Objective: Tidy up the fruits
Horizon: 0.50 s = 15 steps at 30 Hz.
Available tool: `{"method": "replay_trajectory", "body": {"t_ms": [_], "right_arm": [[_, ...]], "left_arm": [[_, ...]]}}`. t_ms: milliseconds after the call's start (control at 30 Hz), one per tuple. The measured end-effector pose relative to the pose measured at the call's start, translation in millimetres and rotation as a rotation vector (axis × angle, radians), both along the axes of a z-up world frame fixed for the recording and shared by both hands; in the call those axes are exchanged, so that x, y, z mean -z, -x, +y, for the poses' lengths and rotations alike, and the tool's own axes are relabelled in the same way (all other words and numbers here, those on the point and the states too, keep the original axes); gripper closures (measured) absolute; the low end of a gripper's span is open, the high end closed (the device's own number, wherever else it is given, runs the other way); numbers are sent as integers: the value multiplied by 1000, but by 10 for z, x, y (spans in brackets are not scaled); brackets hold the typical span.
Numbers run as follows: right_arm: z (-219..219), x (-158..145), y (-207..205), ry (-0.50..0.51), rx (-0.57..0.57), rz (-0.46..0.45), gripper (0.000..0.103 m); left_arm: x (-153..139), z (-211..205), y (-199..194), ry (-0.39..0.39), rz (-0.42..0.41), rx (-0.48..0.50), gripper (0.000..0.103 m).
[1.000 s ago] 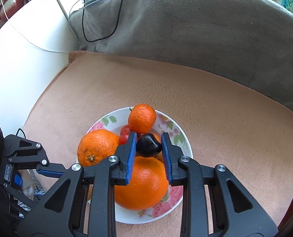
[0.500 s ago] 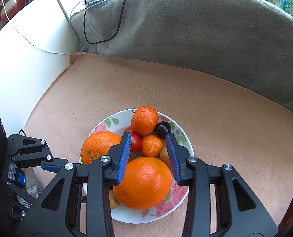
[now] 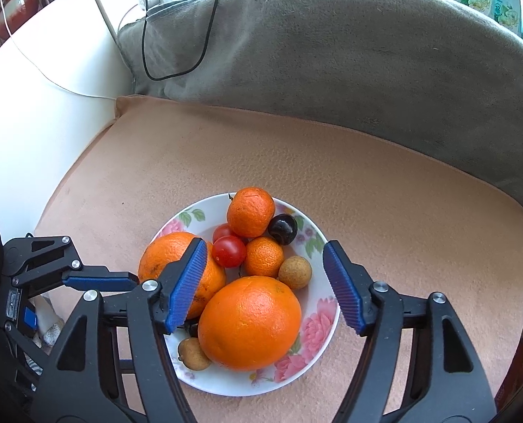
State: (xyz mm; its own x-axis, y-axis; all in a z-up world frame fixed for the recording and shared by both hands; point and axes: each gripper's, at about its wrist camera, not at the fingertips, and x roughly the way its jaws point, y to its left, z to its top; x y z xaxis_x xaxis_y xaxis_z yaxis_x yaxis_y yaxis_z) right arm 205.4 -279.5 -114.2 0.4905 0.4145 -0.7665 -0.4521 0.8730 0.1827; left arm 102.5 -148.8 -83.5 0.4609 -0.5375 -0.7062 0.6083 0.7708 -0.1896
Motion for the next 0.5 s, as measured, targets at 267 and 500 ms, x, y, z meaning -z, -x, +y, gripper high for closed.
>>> {"method": "replay_trajectory", "body": {"t_ms": [267, 500], "right_arm": [[-9, -29, 135, -7, 44, -21, 29], [-69, -82, 277, -18, 162, -64, 29]], "left_arm": [[-20, 100, -2, -4, -13, -54, 36], [-29, 280, 63, -14, -37, -120, 36]]}}
